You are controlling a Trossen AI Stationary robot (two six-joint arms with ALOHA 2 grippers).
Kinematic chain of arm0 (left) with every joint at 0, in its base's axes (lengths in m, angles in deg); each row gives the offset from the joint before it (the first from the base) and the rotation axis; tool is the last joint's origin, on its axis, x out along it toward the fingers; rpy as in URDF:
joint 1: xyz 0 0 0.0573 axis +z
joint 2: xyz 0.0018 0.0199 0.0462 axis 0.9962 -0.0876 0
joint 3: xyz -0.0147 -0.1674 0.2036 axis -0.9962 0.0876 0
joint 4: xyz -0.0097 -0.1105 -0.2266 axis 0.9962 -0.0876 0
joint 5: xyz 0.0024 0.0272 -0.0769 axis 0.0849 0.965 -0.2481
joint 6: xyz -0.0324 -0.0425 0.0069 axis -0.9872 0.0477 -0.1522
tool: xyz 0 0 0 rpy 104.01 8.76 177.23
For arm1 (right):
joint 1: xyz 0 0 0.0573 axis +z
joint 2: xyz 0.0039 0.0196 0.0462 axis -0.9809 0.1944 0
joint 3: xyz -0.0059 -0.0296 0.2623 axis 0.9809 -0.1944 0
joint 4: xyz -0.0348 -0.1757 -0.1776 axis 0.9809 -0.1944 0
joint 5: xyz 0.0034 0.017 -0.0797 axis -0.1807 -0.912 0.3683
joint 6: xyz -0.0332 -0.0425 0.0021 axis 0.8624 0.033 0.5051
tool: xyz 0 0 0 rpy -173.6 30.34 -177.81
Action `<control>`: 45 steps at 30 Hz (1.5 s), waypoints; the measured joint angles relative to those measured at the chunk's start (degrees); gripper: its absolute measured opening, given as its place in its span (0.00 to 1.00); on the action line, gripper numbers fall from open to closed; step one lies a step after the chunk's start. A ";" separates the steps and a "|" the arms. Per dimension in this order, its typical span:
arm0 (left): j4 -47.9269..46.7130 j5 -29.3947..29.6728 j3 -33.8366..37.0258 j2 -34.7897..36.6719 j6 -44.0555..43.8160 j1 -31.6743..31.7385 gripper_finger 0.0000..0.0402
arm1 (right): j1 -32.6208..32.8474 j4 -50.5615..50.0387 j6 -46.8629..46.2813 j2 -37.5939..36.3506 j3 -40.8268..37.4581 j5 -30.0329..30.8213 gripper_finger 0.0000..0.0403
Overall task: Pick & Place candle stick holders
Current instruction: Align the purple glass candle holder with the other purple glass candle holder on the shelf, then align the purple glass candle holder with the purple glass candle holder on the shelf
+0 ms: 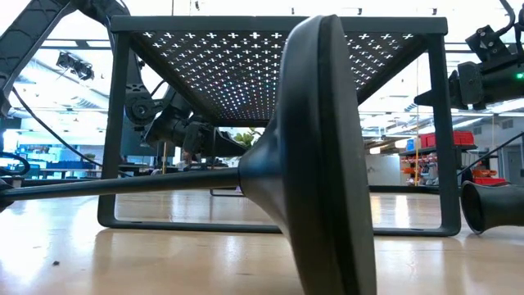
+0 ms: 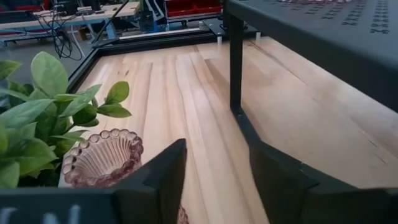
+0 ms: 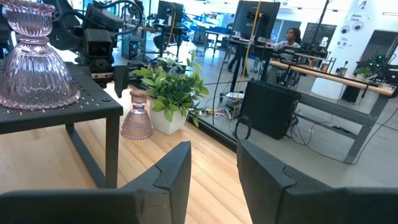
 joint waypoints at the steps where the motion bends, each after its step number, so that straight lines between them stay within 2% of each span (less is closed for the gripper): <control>1: -0.04 -0.02 0.00 0.00 0.21 0.00 0.38 | 0.02 0.00 0.01 0.00 -0.02 0.00 0.32; 8: -1.12 -0.02 0.00 0.00 1.61 0.41 0.04 | 0.01 0.01 0.00 0.00 -0.02 0.00 0.32; 13: -3.90 -0.02 0.00 0.00 1.60 1.64 0.01 | 0.02 0.01 0.00 0.00 -0.02 0.00 0.32; 19: -4.86 -2.79 0.00 0.00 -0.49 3.43 0.01 | 0.00 0.00 0.00 0.00 0.00 0.00 0.32; 25: -3.26 -1.49 0.00 0.00 -2.28 3.36 0.07 | 0.00 -0.01 0.02 0.00 -0.02 0.00 0.32; 29: -4.04 5.81 0.00 0.00 -2.31 2.25 0.11 | 0.02 0.01 0.02 0.00 0.00 0.00 0.32; 31: -4.57 6.54 0.02 0.00 -2.21 2.22 0.14 | 0.02 0.01 0.00 0.00 0.00 0.00 0.32; 45: -6.05 9.73 0.02 0.00 -4.05 2.12 0.48 | 0.02 0.01 0.01 0.00 0.00 0.00 0.32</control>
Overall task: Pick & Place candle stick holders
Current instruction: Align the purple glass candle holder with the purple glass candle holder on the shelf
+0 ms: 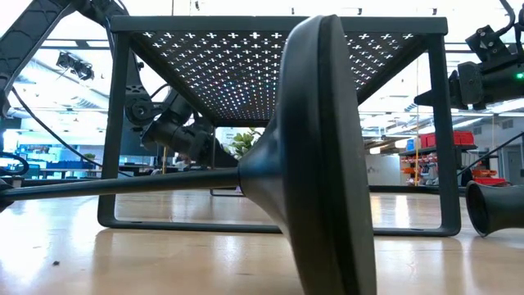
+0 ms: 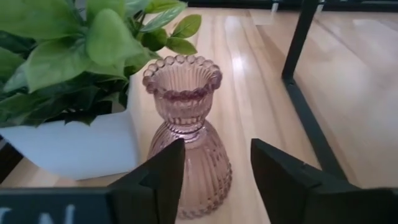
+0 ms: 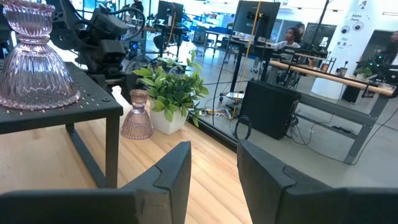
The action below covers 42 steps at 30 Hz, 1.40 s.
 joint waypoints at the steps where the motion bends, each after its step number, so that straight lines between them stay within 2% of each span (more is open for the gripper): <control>1: 0.00 0.41 0.00 0.00 0.16 0.00 0.49 | -0.01 -0.01 0.01 0.00 -0.01 0.00 0.32; 10: 0.07 1.79 0.00 0.00 -0.65 0.00 0.55 | -0.01 -0.01 -0.01 0.00 0.00 0.00 0.32; 15: -0.24 1.13 0.02 1.63 -10.66 0.00 0.55 | -0.01 0.00 0.01 0.00 -0.01 0.00 0.32; 18: -1.12 1.56 0.04 2.88 -12.87 -0.17 0.55 | -0.01 -0.01 0.00 0.00 -0.01 0.00 0.32; 24: 0.06 6.61 0.02 3.48 -11.25 -1.69 0.55 | 0.00 -0.02 0.01 0.00 0.00 0.00 0.32; 38: 1.84 8.83 -0.35 3.40 -10.28 -2.89 0.55 | -0.02 -0.02 0.00 0.00 -0.01 0.02 0.32; 42: 1.97 9.14 -0.61 1.43 -9.30 -2.86 0.55 | -0.02 -0.02 0.01 0.00 0.00 0.00 0.32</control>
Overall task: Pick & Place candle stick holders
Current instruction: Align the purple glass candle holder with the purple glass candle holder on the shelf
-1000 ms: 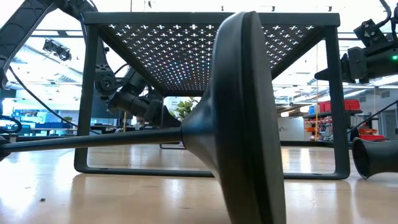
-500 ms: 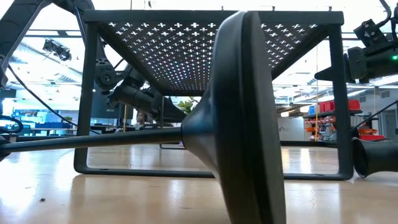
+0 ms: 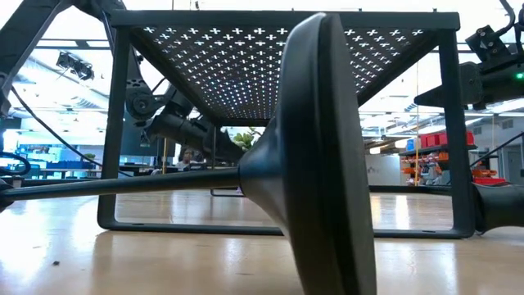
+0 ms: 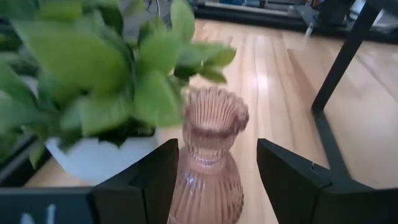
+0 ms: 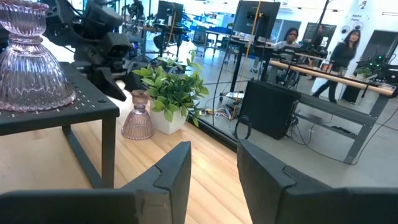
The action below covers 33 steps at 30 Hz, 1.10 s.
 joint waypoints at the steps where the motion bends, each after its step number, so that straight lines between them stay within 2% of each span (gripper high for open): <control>1: -0.07 -0.55 -0.54 -0.87 -0.06 0.00 0.55 | 0.02 0.02 0.00 0.00 0.00 0.02 0.32; 5: -0.16 -3.14 -3.60 -3.79 -1.58 -0.29 0.55 | 0.01 0.02 -0.02 0.00 -0.01 0.01 0.32; 12: -2.88 -3.54 -9.85 -5.23 -0.61 -0.39 0.53 | 0.01 0.02 0.00 0.00 0.00 0.03 0.32; 16: -6.40 -4.52 -10.62 -5.21 0.17 -0.35 0.42 | 0.01 0.02 -0.01 0.00 0.00 0.01 0.32; 21: -7.51 -5.34 -10.68 -5.10 -0.84 0.17 0.42 | 0.00 0.02 -0.02 0.00 -0.02 0.02 0.32; 28: -8.31 -9.34 -10.65 -4.74 -5.78 2.37 0.42 | 0.00 0.02 -0.01 0.00 0.00 0.02 0.32; 33: -16.93 -11.12 -10.45 -0.71 -5.61 3.08 0.42 | 0.01 0.02 -0.01 0.01 -0.02 0.01 0.32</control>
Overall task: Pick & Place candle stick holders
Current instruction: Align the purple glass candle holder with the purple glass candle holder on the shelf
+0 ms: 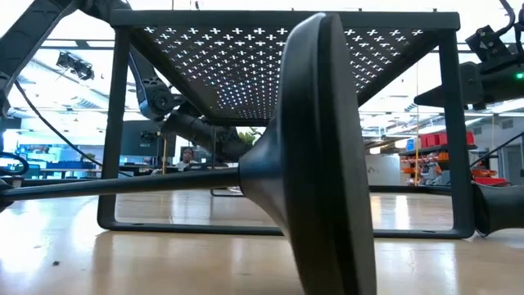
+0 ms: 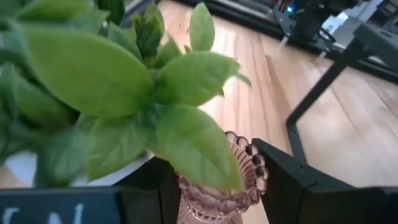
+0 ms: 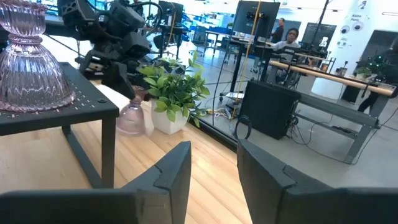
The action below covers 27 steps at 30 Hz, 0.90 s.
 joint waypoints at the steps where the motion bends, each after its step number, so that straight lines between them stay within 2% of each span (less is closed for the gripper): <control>1: -2.79 0.35 0.00 1.23 1.05 0.01 0.42 | 0.01 0.00 0.00 -0.01 0.02 -0.01 0.32; 6: -13.02 4.27 0.07 8.23 5.63 0.00 0.42 | 0.01 0.00 0.01 -0.01 -0.01 0.01 0.32; 12: -17.46 7.41 0.02 15.47 6.06 0.00 0.42 | 0.01 0.00 0.01 -0.01 0.00 0.00 0.32; 17: -22.31 7.51 0.02 22.12 4.81 -0.40 0.42 | 0.00 0.00 0.01 -0.01 0.00 0.01 0.32; 24: -23.64 7.23 0.00 32.46 2.53 -2.44 0.42 | 0.01 0.00 0.01 -0.01 -0.01 0.01 0.32; 27: -23.62 5.25 -0.04 35.31 0.05 -4.84 0.42 | 0.00 0.00 0.01 -0.01 0.00 0.01 0.32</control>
